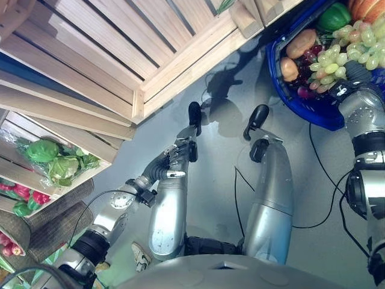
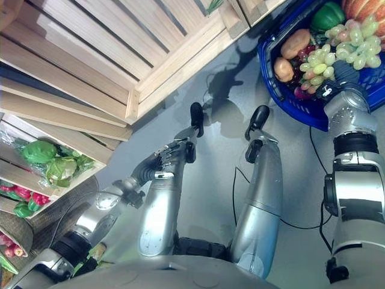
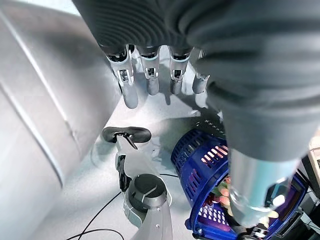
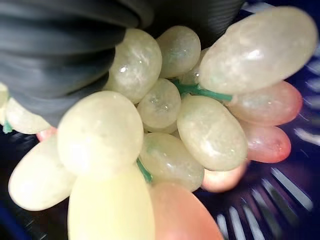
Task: Pick up fruits and vegetables into the basket
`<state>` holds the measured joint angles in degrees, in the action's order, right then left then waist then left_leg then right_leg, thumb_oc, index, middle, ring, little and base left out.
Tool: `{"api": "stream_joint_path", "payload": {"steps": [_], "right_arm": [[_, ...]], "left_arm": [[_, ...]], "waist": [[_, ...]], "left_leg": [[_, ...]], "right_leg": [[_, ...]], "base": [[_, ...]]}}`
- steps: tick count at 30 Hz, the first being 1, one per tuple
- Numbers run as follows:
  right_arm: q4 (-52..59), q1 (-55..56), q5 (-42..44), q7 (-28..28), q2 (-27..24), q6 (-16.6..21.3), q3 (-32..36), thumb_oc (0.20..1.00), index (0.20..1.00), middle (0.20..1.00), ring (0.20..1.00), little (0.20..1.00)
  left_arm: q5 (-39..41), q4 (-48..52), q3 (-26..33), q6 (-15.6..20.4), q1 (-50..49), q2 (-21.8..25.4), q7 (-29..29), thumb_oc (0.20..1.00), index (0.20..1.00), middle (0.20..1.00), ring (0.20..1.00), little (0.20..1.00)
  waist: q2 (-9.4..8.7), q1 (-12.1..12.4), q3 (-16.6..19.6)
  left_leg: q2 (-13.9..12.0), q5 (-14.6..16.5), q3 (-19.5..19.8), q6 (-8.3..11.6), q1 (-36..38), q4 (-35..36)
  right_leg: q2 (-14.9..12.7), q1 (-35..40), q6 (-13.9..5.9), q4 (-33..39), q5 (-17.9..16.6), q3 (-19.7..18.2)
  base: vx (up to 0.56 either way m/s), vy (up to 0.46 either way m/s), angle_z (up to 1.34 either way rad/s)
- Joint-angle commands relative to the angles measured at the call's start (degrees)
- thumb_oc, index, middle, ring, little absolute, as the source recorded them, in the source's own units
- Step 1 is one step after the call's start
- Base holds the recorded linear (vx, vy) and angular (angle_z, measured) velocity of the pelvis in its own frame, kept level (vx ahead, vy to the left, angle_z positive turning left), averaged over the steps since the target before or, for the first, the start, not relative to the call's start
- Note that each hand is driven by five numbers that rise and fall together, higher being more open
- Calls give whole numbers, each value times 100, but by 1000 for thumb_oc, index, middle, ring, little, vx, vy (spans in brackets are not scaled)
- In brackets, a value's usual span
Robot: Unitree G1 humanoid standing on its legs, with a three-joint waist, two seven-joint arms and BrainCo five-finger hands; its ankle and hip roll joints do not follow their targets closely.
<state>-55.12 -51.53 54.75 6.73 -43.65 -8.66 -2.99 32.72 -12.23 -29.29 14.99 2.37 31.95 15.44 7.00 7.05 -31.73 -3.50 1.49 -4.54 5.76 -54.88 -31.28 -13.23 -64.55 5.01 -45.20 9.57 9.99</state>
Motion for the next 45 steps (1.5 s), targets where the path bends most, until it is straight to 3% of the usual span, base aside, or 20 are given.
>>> {"api": "stream_joint_path", "payload": {"steps": [1,5,7,9,12,17,22,30,37,38,40,45], "right_arm": [[-24,185,689,-303,-532,189,93,200,200,200,200,200],[-128,185,1157,-154,-393,322,265,200,200,200,200,200],[-221,174,1361,221,-340,454,402,1000,1000,1000,1000,1000],[-347,156,1533,569,-307,549,552,1000,1000,1000,1000,1000],[-401,74,1286,1146,-282,1287,654,1000,1000,1000,1000,1000],[-247,180,760,1738,-174,2007,760,1000,1000,1000,1000,1000],[-107,656,-14,2030,156,2240,858,1000,1000,1000,1000,1000],[-8,1935,-427,1628,1123,2702,819,1000,1000,1000,1000,1000],[197,3343,-1422,966,2046,2782,177,1000,1000,1000,1000,1000],[198,3383,-1478,934,2066,2785,159,1000,1000,1000,1000,1000],[386,4057,-2187,379,2245,2605,-156,1000,1000,1000,1000,1000],[431,4701,-3061,-342,2417,2482,-387,1000,1000,1000,1000,1000]], "left_arm": [[48,-26,-501,-163,-592,-29,-80,1000,1000,1000,1000,1000],[26,-29,-565,-176,-530,-48,-181,1000,1000,1000,1000,1000],[66,-52,-608,-125,-516,-98,-202,1000,1000,1000,1000,1000],[87,-69,-643,-87,-518,-166,-199,1000,1000,1000,1000,1000],[141,-102,-748,-22,-535,-277,-155,1000,1000,1000,1000,1000],[300,-163,-771,-99,-629,-481,-86,1000,1000,1000,1000,1000],[486,-560,-673,-158,-726,-759,71,1000,1000,1000,1000,1000],[314,-1120,-312,-169,-587,-940,107,1000,1000,1000,1000,1000],[196,-1895,195,-149,-436,-1079,187,1000,1000,1000,1000,1000],[177,-1917,209,-144,-442,-1080,184,1000,1000,1000,1000,1000],[-89,-2301,511,-167,-546,-1189,290,1000,1000,1000,1000,1000],[-405,-2817,939,-142,-732,-1318,458,1000,1000,1000,1000,1000]], "waist": [[869,-185,194],[875,-177,194],[890,-182,194],[913,-188,194],[968,-178,194],[980,-202,194],[892,-290,194],[547,-513,194],[-95,-715,194],[-115,-719,194],[-387,-778,471],[-588,-836,995]], "left_leg": [[-112,232,10,-409,-287,92],[-95,213,23,-403,-362,109],[-80,198,14,-390,-335,155],[-71,192,-4,-376,-286,203],[-46,164,-35,-351,-119,335],[55,71,-87,-312,307,676],[141,14,-169,-285,913,1015],[157,55,-278,-329,2264,1416],[-5,-13,-335,-391,3624,1741],[-9,-14,-335,-390,3673,1760],[-56,-18,-326,-378,4296,2040],[-38,-36,-348,-385,4899,2482]], "right_leg": [[138,-44,-436,-595,617,53],[152,-113,-456,-542,564,64],[166,-95,-469,-483,535,62],[170,-61,-476,-422,513,61],[169,97,-486,-241,462,81],[237,527,-496,204,346,135],[323,1141,-514,665,230,188],[385,2569,-648,1394,25,185],[377,4205,-741,2288,-415,265],[380,4263,-746,2324,-426,269],[422,5025,-863,2866,-559,231],[488,5664,-1026,3381,-661,185]], "base": [[-21,-34,3],[-40,-17,2],[-36,23,-1],[-33,56,-2],[-41,90,-1],[-41,131,-4],[-36,203,-10],[7,185,-12],[19,131,-4],[87,110,-9],[160,142,-10],[159,103,-17]]}}
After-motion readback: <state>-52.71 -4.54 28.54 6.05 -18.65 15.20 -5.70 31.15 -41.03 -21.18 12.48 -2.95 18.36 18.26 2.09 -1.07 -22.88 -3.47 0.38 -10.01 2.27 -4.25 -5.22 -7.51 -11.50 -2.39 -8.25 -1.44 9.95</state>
